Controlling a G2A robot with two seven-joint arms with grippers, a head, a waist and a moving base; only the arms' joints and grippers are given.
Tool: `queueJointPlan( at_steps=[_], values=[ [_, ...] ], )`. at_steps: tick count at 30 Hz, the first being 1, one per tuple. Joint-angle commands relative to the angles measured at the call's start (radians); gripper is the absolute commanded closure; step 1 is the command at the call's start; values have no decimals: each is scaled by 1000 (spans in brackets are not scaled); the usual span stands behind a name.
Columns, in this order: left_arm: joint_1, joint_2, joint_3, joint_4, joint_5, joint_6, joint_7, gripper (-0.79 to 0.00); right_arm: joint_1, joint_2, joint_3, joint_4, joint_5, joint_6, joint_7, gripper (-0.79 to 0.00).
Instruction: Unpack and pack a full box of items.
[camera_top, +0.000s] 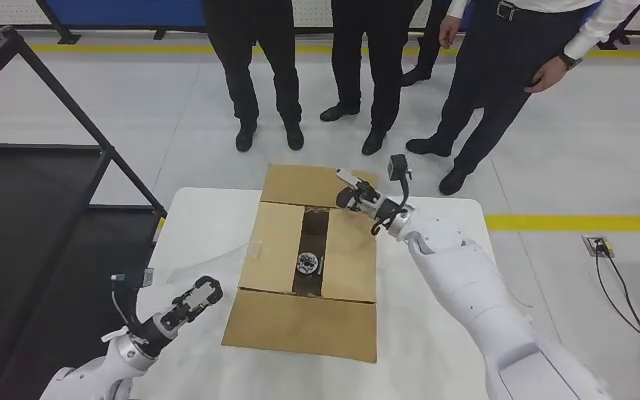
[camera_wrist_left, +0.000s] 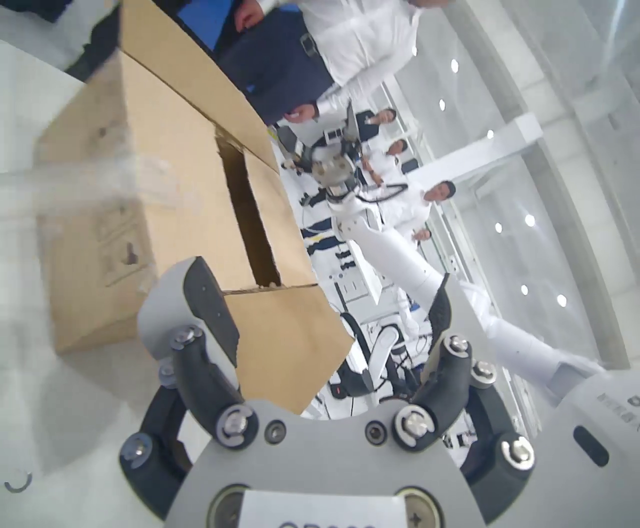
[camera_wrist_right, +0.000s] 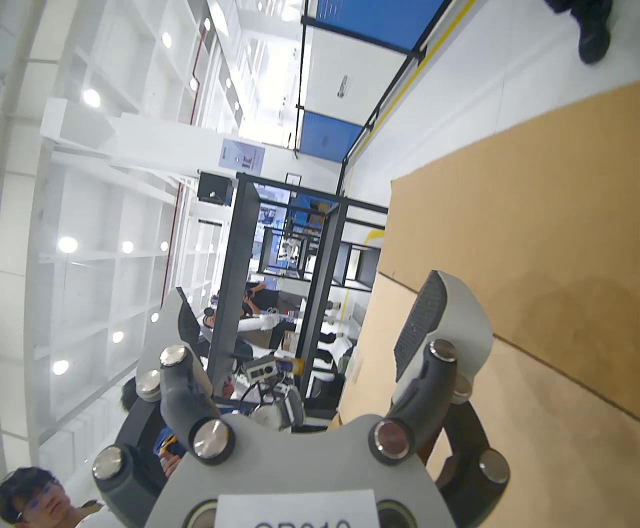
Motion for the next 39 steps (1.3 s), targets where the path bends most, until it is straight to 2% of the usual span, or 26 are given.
queueJointPlan(
  at_steps=[1, 10, 13, 16, 24, 29, 34, 39],
  values=[
    [1, -1, 2, -1, 19, 11, 13, -785, 0, 0, 0, 0, 0, 1, -1, -785],
    [0, -2, 10, -3, 9, 26, 14, -785, 0, 0, 0, 0, 0, 1, -1, -785],
    [-38, -3, 34, 4, 46, 91, 4, -785, -18, 2, -7, -41, -34, 14, -18, -785],
    [-70, -6, 68, 25, 86, 110, -5, -785, -38, 11, -8, -99, -76, 8, -5, -785],
    [-121, -21, 141, 84, 177, 113, 79, -785, -78, 39, 13, -209, -145, 7, 59, -785],
    [-141, -31, 181, 103, 224, 122, 130, -785, -88, 50, 21, -246, -171, 60, 127, -785],
    [-149, -36, 205, 104, 238, 98, 122, -785, -89, 56, 31, -260, -176, 114, 162, -785],
    [-143, -37, 210, 94, 244, 81, 108, -785, -88, 56, 32, -260, -178, 118, 159, -785]
  ],
)
